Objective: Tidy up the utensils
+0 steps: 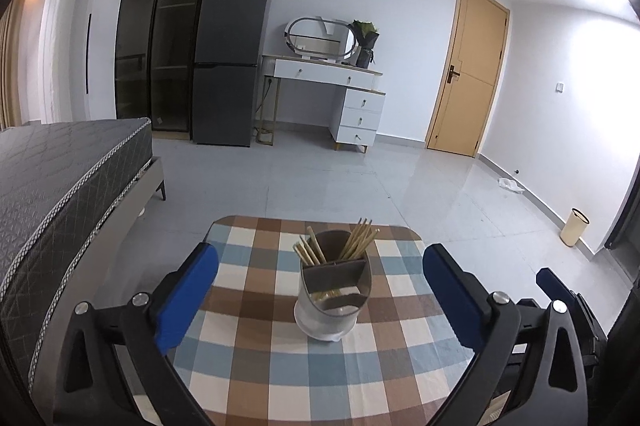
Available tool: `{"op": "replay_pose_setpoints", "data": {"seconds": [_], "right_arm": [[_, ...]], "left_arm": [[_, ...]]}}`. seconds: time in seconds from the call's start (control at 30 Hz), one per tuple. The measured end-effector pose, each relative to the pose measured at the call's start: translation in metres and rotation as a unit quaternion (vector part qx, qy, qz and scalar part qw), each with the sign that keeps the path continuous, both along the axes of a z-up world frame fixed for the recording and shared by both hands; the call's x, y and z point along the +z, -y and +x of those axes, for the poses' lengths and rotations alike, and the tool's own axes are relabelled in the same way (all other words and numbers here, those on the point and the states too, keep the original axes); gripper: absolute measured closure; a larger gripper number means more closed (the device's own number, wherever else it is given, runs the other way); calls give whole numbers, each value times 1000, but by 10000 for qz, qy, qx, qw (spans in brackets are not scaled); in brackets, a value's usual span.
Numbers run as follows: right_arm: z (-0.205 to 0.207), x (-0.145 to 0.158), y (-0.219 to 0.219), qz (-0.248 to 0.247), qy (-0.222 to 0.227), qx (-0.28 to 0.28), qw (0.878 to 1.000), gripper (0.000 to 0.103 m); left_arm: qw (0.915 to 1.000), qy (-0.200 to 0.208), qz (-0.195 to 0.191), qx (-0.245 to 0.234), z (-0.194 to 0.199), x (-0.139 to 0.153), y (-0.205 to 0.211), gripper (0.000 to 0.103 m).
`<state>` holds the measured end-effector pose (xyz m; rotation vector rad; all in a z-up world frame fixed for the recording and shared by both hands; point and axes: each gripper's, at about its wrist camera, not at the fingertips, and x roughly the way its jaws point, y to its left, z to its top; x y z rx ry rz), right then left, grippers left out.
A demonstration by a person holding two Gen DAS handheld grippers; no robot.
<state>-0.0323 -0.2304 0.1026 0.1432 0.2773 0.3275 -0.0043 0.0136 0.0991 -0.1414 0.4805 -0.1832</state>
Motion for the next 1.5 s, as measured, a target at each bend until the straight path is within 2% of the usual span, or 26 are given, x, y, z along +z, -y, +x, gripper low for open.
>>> {"op": "replay_pose_setpoints", "data": {"seconds": [0.8,1.5], "right_arm": [[-13,-14,4,7,-243,-251,9994,0],[-12,-17,5,10,-295,-245,9993,0]], "left_arm": [[9991,-278,-176,271,-5,-24,-8,3],[9984,-253,-70,491,-4,-29,-12,3]]}}
